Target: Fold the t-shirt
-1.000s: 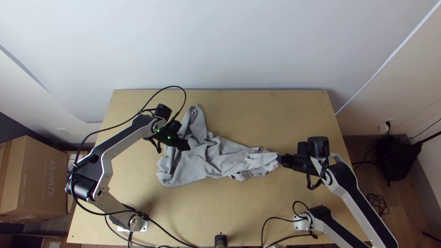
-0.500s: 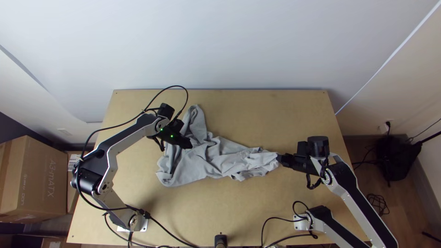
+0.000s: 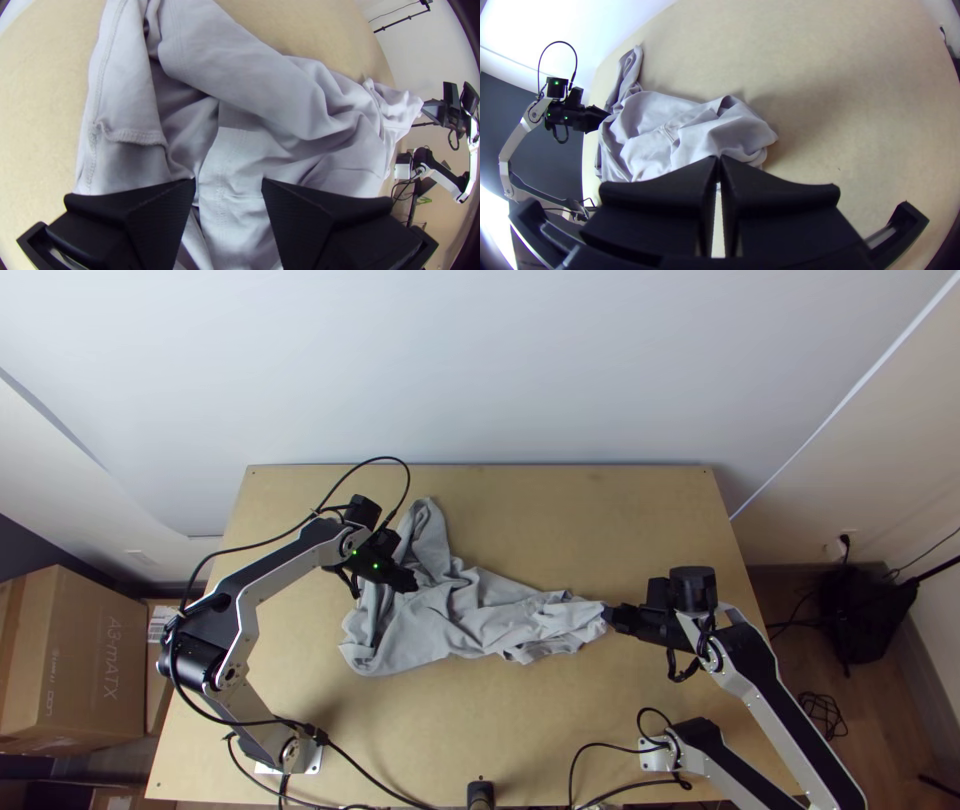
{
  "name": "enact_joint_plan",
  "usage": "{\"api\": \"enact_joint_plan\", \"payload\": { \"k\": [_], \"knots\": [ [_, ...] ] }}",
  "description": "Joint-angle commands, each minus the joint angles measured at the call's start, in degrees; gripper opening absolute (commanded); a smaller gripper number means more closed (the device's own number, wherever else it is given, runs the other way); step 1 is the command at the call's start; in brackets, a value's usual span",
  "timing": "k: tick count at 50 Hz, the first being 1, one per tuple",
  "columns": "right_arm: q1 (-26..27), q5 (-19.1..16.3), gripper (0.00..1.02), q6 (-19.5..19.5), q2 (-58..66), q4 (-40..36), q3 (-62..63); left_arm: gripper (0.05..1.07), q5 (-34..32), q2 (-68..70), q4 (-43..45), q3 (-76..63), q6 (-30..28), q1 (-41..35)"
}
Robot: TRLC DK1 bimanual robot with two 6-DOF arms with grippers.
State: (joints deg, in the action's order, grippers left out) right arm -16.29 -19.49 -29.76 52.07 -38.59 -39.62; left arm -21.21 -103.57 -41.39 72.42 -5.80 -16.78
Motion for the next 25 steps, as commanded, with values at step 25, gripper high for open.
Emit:
{"api": "enact_joint_plan", "payload": {
  "k": [25],
  "knots": [
    [0.65,0.33,0.02,-0.39,0.04,0.44,1.03,0.46,-0.76,1.53,0.17,-3.52,-0.88,-1.07]
  ]
}}
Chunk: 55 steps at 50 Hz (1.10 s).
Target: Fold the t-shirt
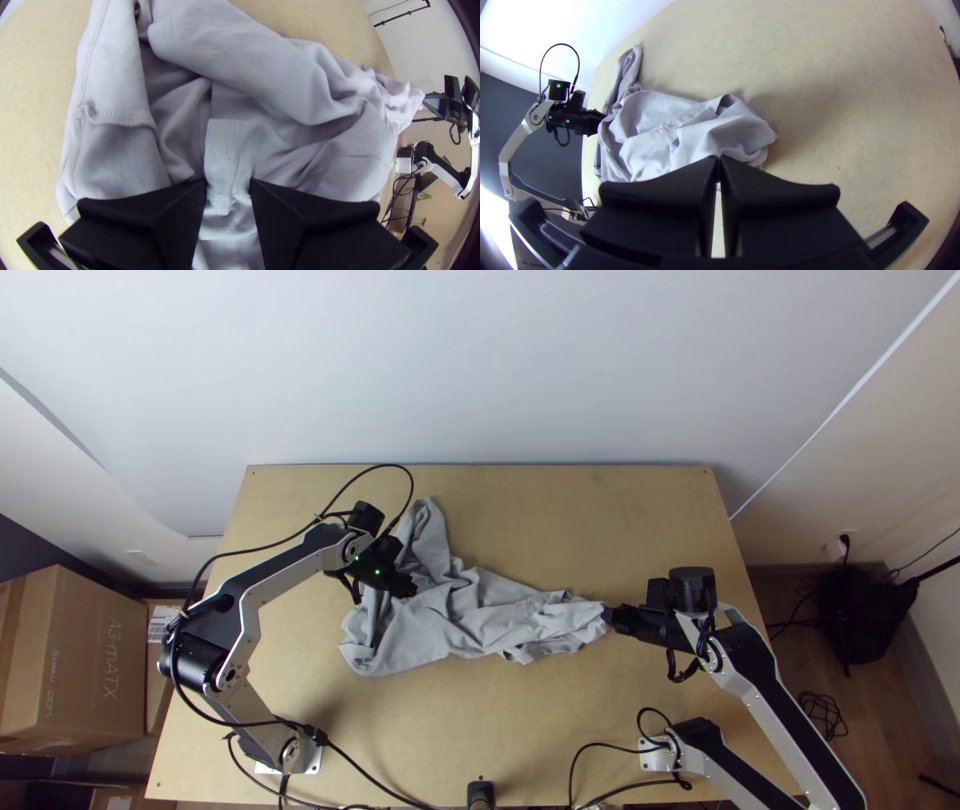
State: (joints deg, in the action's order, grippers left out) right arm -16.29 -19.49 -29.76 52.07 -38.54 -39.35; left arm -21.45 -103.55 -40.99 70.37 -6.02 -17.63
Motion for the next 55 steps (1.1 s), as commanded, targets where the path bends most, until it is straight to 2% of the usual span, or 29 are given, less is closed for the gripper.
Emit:
{"api": "enact_joint_plan", "payload": {
  "k": [1,6,8,9,15,22,26,33,43,49,55],
  "knots": [
    [0.65,0.33,0.02,-0.39,-0.04,0.40,0.68,0.45,-0.52,1.68,-0.14,-1.55,-0.75,-0.21],
    [0.74,0.33,0.02,-0.39,-0.22,0.40,0.77,0.23,-0.61,2.21,0.48,-1.81,-0.57,-0.04],
    [0.74,0.41,0.02,-0.39,-0.39,0.40,0.68,0.10,-0.61,2.74,1.71,-2.17,-0.04,0.23],
    [0.83,0.41,0.02,-0.39,-0.39,0.40,0.68,0.08,-0.52,3.00,1.97,-2.25,0.05,0.40],
    [2.58,0.41,0.02,-0.39,-0.39,0.40,0.15,0.08,-0.52,4.76,2.23,-1.55,0.84,2.07],
    [5.13,0.94,0.02,-0.48,-0.22,0.22,-0.72,0.08,-0.52,7.48,2.94,0.82,5.23,6.20],
    [6.01,2.52,0.02,-0.04,0.13,0.49,-1.16,0.08,-0.08,9.06,2.94,2.32,8.13,8.40],
    [6.89,5.16,0.02,2.86,0.31,1.72,-2.66,0.08,2.38,13.64,2.58,4.07,11.21,11.74],
    [9.18,8.41,0.02,9.10,3.30,5.06,-8.90,0.08,7.21,19.35,1.00,8.73,14.37,16.22],
    [12.08,8.32,0.02,11.13,7.96,5.67,-17.78,0.08,11.70,23.04,1.09,12.42,14.72,18.51],
    [12.78,7.97,0.02,11.83,11.47,6.20,-28.23,0.08,15.12,25.24,0.83,18.40,15.43,20.26]
  ]
}}
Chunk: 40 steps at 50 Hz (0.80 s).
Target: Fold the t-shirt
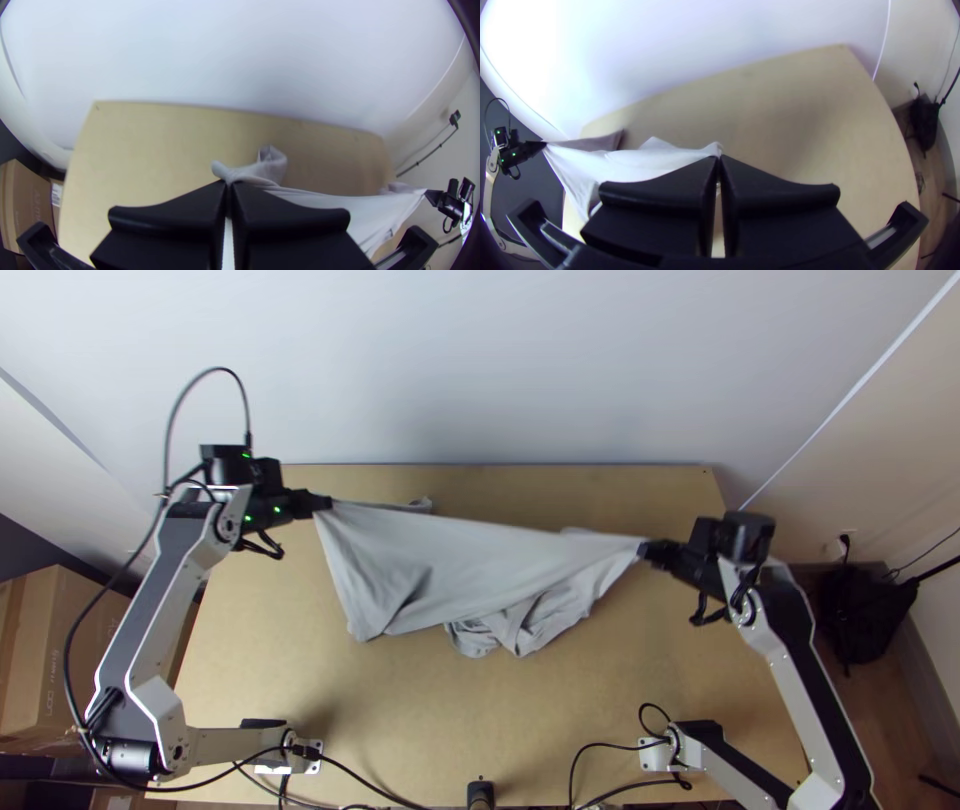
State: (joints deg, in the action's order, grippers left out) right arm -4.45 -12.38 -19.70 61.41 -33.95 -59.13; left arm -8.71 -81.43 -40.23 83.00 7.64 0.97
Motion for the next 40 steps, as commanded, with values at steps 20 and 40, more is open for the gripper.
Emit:
{"api": "enact_joint_plan", "payload": {
  "k": [20,40],
  "knots": [
    [-1.09,-5.99,0.02,2.39,13.56,7.41,-39.13,0.08,13.81,2.94,2.17,29.15,-0.96,4.30],
    [-0.56,-5.11,0.02,2.48,5.30,7.68,-56.18,0.08,16.53,12.87,5.77,40.22,-0.08,4.13]
  ]
}}
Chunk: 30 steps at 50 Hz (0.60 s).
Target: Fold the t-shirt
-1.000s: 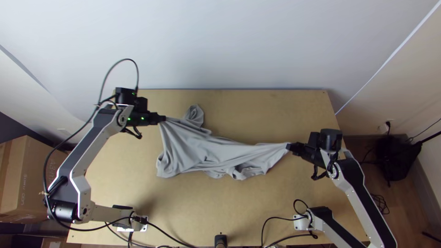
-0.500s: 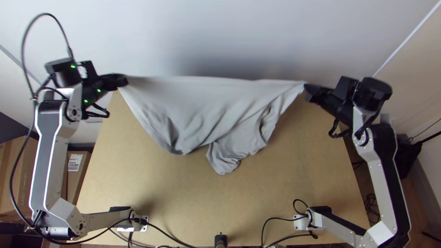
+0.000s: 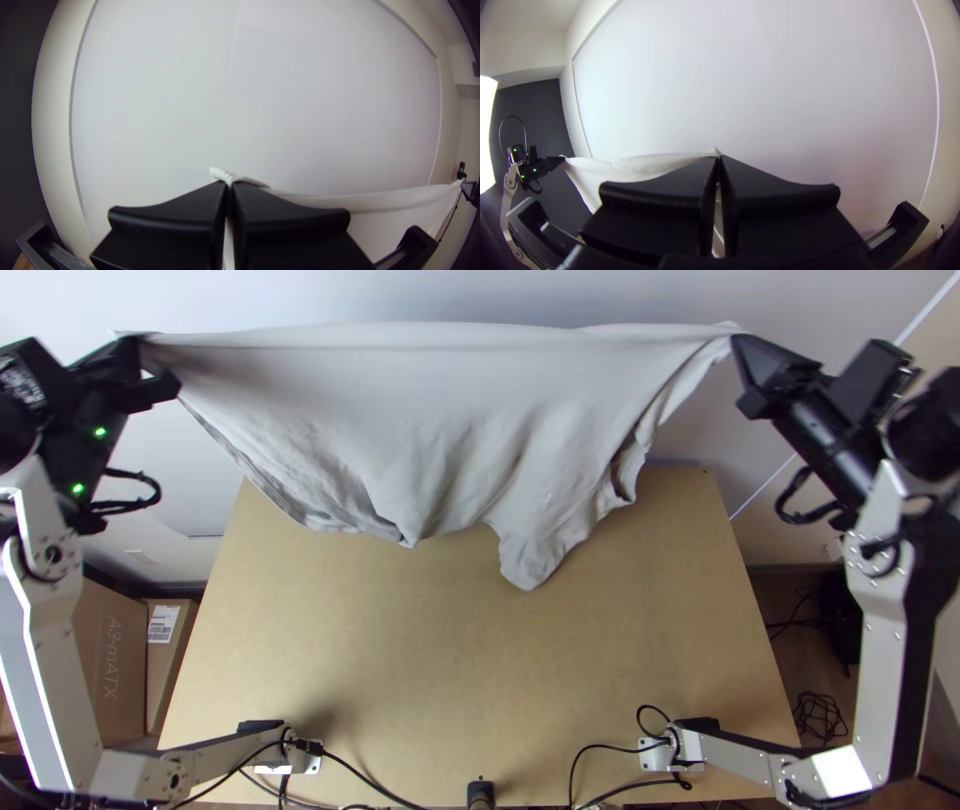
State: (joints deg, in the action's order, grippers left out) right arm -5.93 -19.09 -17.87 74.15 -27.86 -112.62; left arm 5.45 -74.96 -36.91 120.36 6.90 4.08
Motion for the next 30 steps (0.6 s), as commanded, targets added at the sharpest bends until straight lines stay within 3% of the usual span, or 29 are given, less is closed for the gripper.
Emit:
{"api": "enact_joint_plan", "payload": {
  "k": [1,8,18,30],
  "knots": [
    [0.92,1.60,0.02,0.64,-8.93,1.58,-2.52,0.08,2.37,7.55,2.36,2.78,0.66,1.02],
    [0.40,1.60,0.02,-0.15,-19.92,1.75,0.03,0.08,2.37,17.57,2.72,-0.38,0.93,1.11],
    [-0.04,1.43,0.02,-5.25,-32.49,1.75,5.65,0.08,1.67,32.86,6.23,-8.56,0.84,0.49],
    [-0.13,0.81,0.02,-7.18,-34.25,0.96,9.17,0.08,1.67,40.94,3.16,-20.34,0.84,-0.03]
  ]
}}
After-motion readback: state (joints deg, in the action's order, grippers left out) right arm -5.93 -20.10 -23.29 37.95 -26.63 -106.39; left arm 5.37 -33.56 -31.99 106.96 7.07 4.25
